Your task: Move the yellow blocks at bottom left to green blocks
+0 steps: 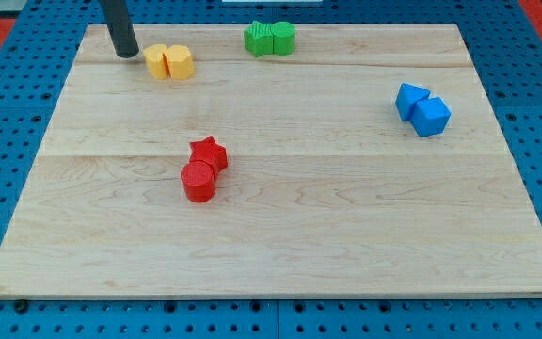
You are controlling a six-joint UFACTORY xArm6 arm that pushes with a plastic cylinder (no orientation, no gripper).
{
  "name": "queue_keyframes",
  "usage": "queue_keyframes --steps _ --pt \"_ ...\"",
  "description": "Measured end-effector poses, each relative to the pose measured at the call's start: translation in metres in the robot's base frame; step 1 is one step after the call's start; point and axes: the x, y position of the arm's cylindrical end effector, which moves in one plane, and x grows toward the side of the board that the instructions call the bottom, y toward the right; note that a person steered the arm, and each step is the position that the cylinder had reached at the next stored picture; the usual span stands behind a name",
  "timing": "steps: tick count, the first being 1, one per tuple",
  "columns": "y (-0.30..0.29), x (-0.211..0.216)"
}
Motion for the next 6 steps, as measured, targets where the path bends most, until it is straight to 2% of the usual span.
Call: queue_keyframes --steps 1,3,5,6 --pt "0.013 0.014" --pt "0.078 0.031" --pt "0.166 0.03" --pt "0.181 0.016"
